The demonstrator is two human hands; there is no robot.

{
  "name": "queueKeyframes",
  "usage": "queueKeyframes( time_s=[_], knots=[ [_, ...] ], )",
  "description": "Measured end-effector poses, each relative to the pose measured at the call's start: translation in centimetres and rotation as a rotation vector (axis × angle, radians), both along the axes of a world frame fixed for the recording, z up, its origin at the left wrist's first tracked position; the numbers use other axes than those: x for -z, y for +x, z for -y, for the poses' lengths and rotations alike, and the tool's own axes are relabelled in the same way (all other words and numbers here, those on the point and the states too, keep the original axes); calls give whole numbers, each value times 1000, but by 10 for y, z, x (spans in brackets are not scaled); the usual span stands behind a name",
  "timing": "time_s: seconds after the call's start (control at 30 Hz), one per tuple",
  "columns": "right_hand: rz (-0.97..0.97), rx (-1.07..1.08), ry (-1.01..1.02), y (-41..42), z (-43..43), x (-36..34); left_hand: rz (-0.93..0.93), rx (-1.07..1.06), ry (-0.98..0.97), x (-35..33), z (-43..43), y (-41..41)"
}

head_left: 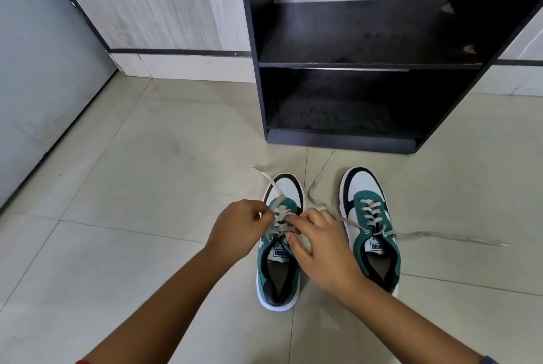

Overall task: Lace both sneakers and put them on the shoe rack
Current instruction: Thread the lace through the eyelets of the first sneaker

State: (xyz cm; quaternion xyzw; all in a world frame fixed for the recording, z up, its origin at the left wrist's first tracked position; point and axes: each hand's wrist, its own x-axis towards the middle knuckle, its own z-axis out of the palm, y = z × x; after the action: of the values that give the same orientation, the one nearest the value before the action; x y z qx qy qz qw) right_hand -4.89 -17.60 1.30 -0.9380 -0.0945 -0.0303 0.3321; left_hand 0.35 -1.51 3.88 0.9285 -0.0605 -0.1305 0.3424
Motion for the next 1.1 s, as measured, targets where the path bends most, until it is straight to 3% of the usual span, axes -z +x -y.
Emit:
queueKeyframes(
  time_s=[0.07,0.17,0.23,0.3,0.4,0.47,0.6,0.67,0.7,0.8,0.9,1.0,1.1],
  knots=[
    [22,8,-77,-2,-8,3,-164,80,-24,-8,0,3],
    [-60,-22,75,-3,-18,2,-315,153,-108,-20,-2,4],
    [-74,-13,131,-1,-19,1,-293,156,-120,-22,-5,5],
    [-82,55,240,3,-16,-2,-89,52,-73,-19,-10,5],
    [-223,273,860,13,-1,-20,196,-251,-228,-17,-20,2],
    [-281,379,1253,21,15,-27,219,-368,-392,-12,-25,0],
    [-333,470,1427,29,37,-36,200,-474,-396,2,-33,-1],
    [-284,546,1291,29,41,-35,216,-483,-277,13,-40,-1],
    [-219,571,1100,28,45,-31,212,-479,-205,20,-45,-2],
    [-145,389,156,23,57,-20,149,-380,141,40,-61,-7],
    [-412,102,-517,9,52,-23,84,-93,486,61,-74,-14],
    [-298,23,-651,4,36,-23,185,52,238,69,-62,-20],
    [-235,-14,-456,11,21,-14,212,192,68,65,-39,-21]
  ],
)
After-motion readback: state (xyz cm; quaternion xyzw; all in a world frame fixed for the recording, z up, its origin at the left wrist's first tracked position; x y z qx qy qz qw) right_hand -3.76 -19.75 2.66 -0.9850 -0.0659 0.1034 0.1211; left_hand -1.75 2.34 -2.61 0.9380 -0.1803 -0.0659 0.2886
